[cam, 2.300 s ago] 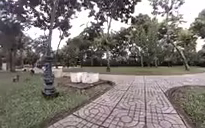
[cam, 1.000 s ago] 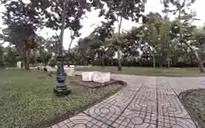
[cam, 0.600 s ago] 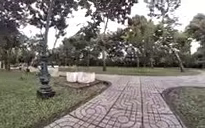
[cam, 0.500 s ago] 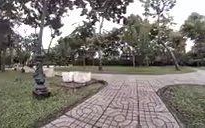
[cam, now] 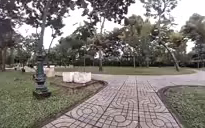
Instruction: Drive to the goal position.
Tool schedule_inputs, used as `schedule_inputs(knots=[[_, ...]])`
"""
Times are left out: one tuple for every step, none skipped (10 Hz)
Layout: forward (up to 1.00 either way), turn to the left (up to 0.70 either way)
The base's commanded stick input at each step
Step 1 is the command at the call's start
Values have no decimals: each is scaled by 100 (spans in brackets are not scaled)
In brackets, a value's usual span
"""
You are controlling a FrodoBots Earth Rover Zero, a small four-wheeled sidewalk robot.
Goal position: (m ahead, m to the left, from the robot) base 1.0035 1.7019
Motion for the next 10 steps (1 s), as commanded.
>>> schedule_inputs(knots=[[70,0],[70,0],[70,0],[70,0],[70,0],[70,0],[70,0],[70,0],[70,0],[70,0]])
